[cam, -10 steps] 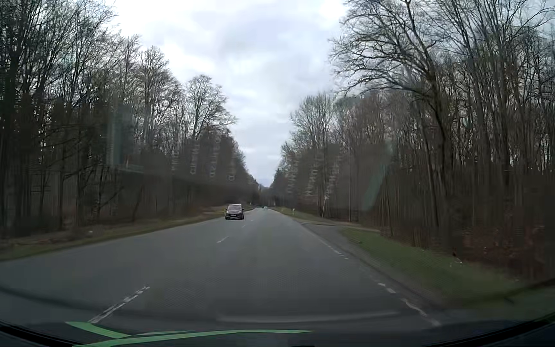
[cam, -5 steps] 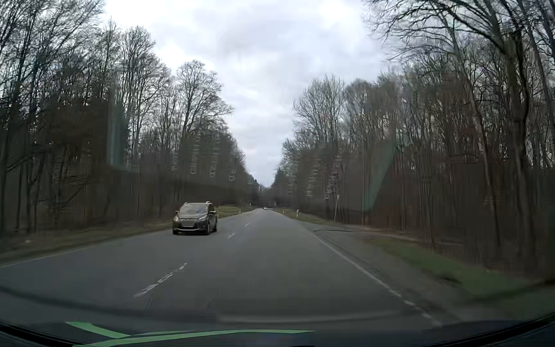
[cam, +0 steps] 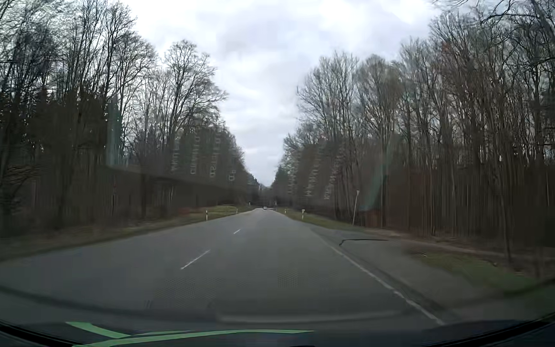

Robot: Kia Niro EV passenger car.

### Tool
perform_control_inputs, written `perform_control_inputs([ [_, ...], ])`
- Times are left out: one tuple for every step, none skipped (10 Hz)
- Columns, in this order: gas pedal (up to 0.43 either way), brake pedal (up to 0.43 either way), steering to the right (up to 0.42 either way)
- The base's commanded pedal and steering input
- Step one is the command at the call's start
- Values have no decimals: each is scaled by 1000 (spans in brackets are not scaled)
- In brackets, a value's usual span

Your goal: Follow the waypoints while adhering to traffic rules and regulations

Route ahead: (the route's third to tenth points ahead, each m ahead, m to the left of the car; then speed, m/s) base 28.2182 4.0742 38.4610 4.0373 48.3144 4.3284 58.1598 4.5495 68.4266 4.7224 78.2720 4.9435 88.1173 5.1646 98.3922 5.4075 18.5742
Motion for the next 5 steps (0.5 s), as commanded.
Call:
perform_control_inputs([
  [189, 0, 1],
  [189, 0, 1],
  [189, 0, 1],
  [189, 0, 1],
  [189, 0, 0],
])
